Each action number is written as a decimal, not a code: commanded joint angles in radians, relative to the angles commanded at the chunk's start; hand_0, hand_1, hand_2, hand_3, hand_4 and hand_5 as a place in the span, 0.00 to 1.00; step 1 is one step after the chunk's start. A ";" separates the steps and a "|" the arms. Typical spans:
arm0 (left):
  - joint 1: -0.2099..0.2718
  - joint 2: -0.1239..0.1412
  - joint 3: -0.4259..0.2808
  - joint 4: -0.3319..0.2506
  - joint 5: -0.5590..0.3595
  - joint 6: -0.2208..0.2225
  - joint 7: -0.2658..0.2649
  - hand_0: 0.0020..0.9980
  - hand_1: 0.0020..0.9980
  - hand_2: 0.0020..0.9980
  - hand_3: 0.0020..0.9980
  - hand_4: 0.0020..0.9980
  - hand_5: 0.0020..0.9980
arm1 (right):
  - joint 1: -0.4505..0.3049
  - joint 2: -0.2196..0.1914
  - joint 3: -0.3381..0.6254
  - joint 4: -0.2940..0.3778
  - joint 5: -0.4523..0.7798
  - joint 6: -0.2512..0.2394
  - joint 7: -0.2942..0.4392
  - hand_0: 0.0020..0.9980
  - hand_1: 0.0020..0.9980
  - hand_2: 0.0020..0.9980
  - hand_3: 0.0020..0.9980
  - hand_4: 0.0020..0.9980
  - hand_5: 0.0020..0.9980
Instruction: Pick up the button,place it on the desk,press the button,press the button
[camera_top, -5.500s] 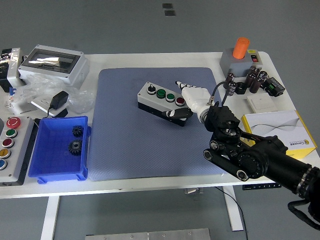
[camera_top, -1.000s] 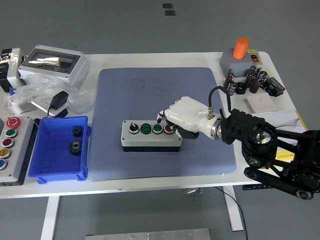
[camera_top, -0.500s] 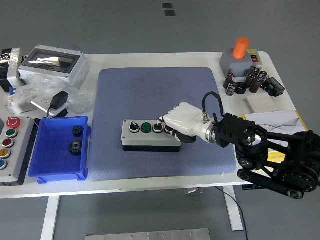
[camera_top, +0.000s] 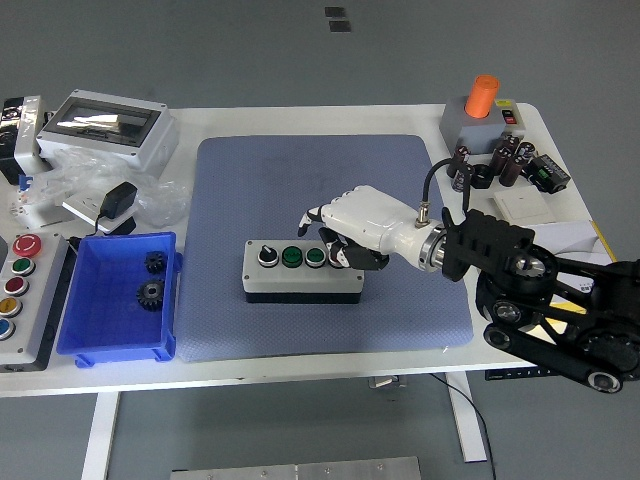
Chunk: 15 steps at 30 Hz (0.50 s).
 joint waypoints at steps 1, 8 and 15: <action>0.000 0.000 0.000 0.000 0.001 0.000 0.001 0.74 0.74 0.60 0.59 0.52 0.22 | -0.010 -0.001 0.022 0.000 0.022 -0.002 0.005 0.49 0.31 0.36 0.71 0.00 0.00; -0.002 -0.001 -0.004 0.000 0.005 0.001 0.004 0.74 0.74 0.59 0.59 0.52 0.21 | -0.056 0.036 0.080 -0.070 0.038 0.005 -0.014 0.54 0.48 0.65 0.86 0.69 0.29; 0.001 -0.002 -0.010 0.000 0.011 0.002 0.009 0.74 0.74 0.59 0.59 0.52 0.21 | -0.082 0.100 0.071 -0.114 -0.083 0.054 -0.077 1.00 1.00 1.00 1.00 0.99 0.48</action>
